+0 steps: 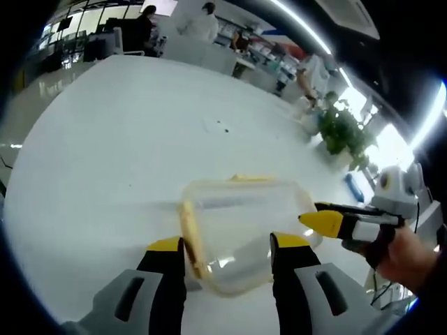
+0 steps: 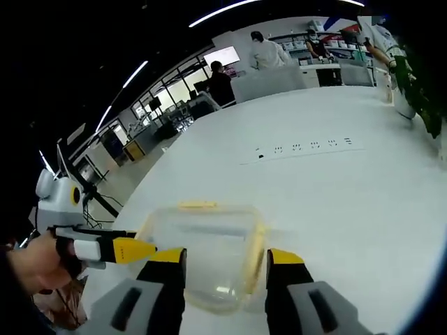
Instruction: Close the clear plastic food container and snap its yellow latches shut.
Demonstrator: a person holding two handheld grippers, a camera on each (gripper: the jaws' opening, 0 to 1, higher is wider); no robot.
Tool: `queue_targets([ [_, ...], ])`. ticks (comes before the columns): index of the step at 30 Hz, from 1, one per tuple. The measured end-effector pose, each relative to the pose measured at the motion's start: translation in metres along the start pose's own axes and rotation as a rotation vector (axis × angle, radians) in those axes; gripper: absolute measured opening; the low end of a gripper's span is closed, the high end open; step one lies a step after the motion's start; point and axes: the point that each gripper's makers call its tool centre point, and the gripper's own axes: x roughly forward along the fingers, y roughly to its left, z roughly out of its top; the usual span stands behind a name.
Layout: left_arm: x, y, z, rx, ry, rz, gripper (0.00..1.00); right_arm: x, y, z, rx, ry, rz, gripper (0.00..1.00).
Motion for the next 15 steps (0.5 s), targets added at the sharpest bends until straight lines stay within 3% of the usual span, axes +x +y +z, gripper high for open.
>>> queue_targets([
  [1,-0.003,0.001,0.005,0.057,-0.026,0.014,0.48,-0.002,-0.001,0.000,-0.005,-0.003,0.000,0.47],
  [2,-0.004,0.001,0.008,0.053,-0.040,0.012,0.51,-0.002,-0.001,0.001,-0.009,-0.005,0.003,0.48],
  [5,-0.003,-0.004,0.023,-0.013,-0.127,-0.044,0.74,0.000,-0.004,-0.001,-0.021,-0.002,0.005,0.60],
  [8,-0.001,0.005,0.022,-0.006,-0.126,-0.019,0.97,0.002,-0.009,0.001,-0.026,-0.024,-0.016,0.78],
  [10,-0.002,0.014,0.019,-0.023,-0.120,0.004,0.99,0.005,-0.007,0.000,-0.027,-0.033,-0.017,0.96],
  [11,-0.003,0.015,0.020,-0.038,-0.131,0.004,0.99,0.006,-0.005,-0.001,-0.036,-0.033,-0.012,1.00],
  [15,-0.002,0.018,0.016,-0.036,-0.124,0.008,0.99,0.007,-0.003,-0.005,-0.080,-0.017,-0.003,1.00],
])
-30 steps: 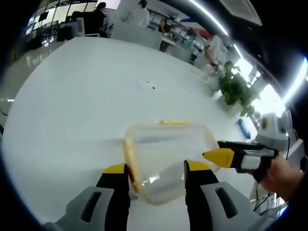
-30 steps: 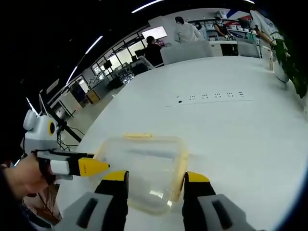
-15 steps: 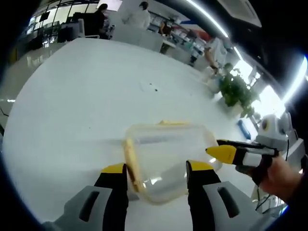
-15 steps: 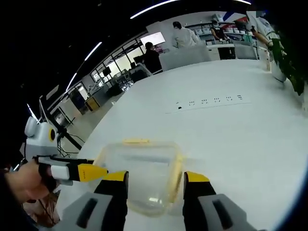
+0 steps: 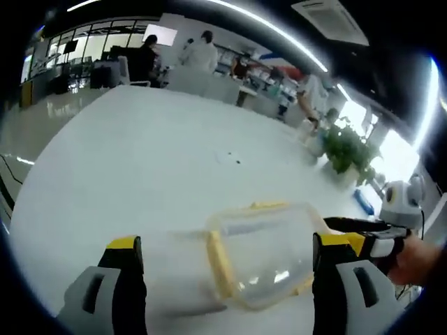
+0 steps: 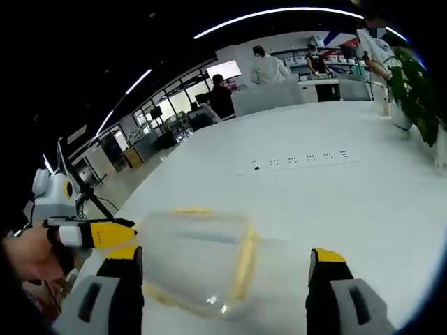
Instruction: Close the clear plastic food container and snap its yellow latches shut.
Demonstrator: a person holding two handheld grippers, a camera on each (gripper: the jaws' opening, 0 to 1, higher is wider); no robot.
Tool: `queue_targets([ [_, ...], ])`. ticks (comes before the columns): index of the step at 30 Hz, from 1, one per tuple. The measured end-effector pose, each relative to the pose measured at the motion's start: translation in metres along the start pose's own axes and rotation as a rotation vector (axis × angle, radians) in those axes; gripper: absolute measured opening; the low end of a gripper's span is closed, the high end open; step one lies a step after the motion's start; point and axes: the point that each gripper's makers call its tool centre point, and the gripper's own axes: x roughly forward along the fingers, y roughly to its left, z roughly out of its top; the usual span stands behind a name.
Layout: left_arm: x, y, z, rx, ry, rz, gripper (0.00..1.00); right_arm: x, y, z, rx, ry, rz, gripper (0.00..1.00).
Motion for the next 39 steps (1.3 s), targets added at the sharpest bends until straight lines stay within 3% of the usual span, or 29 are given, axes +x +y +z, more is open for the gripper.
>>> queue_targets([
  [4,-0.004,0.004,-0.001,0.028,-0.001,0.029,0.99,-0.003,0.000,0.003,0.014,-0.015,0.001,1.00],
  [7,-0.011,0.002,0.000,0.006,-0.004,0.016,0.99,-0.006,-0.001,0.004,-0.005,-0.014,0.000,1.00],
  [10,-0.018,-0.005,-0.007,-0.033,0.029,-0.016,0.99,-0.012,0.000,0.005,-0.009,-0.014,0.002,1.00],
  [16,-0.041,-0.017,-0.011,0.124,0.032,-0.023,0.99,-0.029,0.003,0.004,-0.041,-0.008,0.003,1.00],
  [23,-0.066,-0.024,-0.011,0.219,0.020,-0.024,0.99,-0.056,0.007,0.006,-0.077,-0.020,0.001,1.00],
  [25,-0.073,-0.026,-0.011,0.219,0.015,-0.032,0.99,-0.065,0.008,0.006,-0.090,-0.024,0.000,1.00],
  [28,-0.085,-0.033,-0.013,0.215,0.011,-0.059,0.99,-0.079,0.011,0.008,-0.006,-0.063,0.030,1.00],
  [31,-0.098,-0.035,-0.013,0.229,-0.006,-0.064,0.99,-0.094,0.009,0.002,-0.071,-0.054,0.012,1.00],
  [39,-0.133,-0.037,-0.016,0.237,-0.051,-0.054,0.99,-0.134,0.010,-0.008,-0.087,-0.065,0.004,1.00],
])
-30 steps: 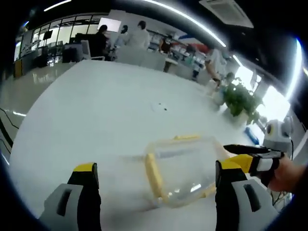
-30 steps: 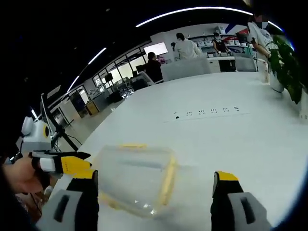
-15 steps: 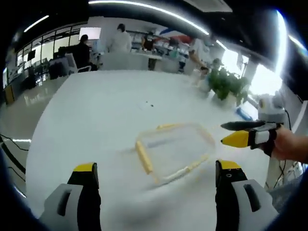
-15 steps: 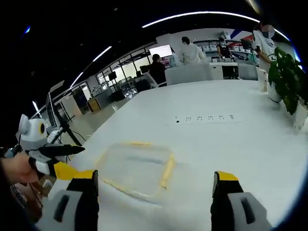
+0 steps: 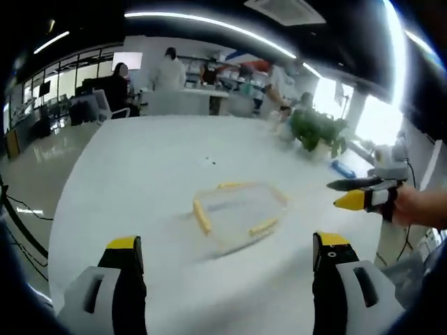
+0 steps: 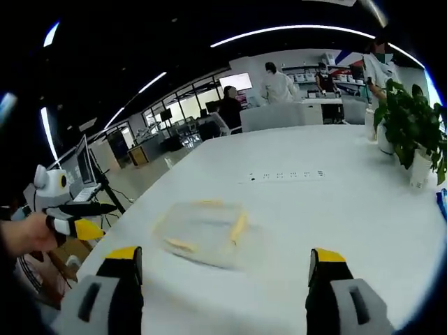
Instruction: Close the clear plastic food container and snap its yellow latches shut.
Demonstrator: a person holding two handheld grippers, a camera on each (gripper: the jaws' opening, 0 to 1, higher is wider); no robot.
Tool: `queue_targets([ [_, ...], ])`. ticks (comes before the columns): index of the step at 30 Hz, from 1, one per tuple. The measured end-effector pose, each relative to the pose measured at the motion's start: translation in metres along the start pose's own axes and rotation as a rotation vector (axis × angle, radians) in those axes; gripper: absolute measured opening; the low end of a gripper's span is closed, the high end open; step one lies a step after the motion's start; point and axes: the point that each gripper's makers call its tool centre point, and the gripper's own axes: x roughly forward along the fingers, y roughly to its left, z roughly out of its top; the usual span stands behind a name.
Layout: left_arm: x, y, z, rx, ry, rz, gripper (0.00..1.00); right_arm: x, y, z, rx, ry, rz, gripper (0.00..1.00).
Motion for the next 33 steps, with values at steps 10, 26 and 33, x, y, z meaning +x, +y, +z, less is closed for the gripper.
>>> queue_targets([
  [10,-0.056,-0.013,-0.002,0.054,-0.009,-0.016,0.99,-0.064,0.014,0.001,0.004,-0.054,0.032,1.00],
  [26,-0.126,-0.011,-0.039,0.084,0.023,-0.034,0.99,-0.150,-0.002,-0.036,-0.105,-0.002,0.023,1.00],
  [33,-0.157,-0.020,-0.059,0.075,0.029,-0.026,0.99,-0.175,-0.006,-0.060,-0.112,0.008,0.013,1.00],
])
